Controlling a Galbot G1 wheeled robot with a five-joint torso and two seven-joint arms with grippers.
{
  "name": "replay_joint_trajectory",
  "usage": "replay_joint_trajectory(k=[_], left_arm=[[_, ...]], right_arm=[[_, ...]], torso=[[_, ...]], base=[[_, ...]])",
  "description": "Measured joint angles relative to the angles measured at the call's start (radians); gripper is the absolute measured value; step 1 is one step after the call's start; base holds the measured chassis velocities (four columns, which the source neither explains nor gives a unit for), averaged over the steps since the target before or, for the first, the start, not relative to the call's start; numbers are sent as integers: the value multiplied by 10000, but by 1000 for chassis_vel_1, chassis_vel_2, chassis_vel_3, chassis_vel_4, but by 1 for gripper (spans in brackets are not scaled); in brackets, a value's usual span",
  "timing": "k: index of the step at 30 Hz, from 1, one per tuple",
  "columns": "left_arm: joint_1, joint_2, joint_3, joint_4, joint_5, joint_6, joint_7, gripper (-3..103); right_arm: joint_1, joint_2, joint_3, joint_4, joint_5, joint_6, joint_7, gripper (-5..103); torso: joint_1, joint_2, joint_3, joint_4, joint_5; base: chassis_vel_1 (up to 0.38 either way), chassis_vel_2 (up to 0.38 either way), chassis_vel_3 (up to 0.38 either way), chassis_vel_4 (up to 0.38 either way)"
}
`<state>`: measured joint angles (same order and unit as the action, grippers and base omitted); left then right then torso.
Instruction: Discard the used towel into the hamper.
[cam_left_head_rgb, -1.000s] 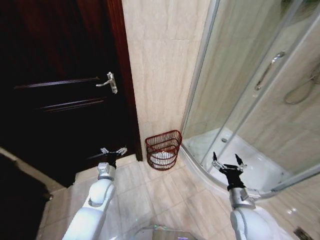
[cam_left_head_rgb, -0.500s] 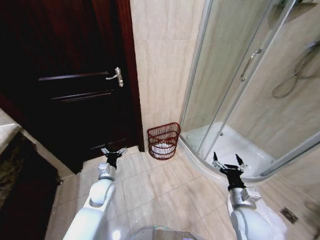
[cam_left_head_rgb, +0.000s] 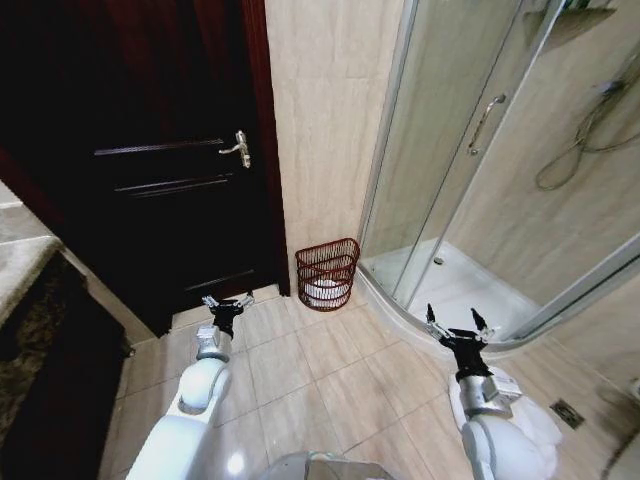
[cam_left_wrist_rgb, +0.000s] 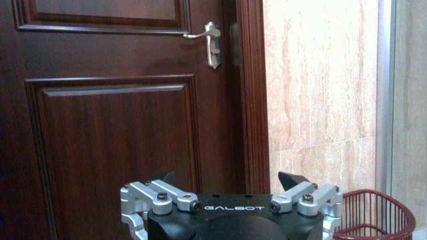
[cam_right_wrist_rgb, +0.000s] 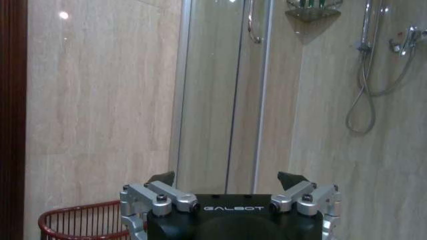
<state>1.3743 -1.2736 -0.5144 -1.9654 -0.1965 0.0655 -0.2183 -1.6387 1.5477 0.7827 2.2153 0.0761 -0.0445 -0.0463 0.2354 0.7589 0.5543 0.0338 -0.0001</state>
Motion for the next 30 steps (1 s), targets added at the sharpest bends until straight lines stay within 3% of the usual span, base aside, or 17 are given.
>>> replay_joint_trajectory(k=[30], left_arm=[[2, 0, 0, 6, -1, 0, 2, 100]], right_arm=[[-4, 0, 0, 1, -2, 2, 0, 100]], torso=[[-6, 1, -2, 0, 1]], base=[[0, 0, 0, 0]])
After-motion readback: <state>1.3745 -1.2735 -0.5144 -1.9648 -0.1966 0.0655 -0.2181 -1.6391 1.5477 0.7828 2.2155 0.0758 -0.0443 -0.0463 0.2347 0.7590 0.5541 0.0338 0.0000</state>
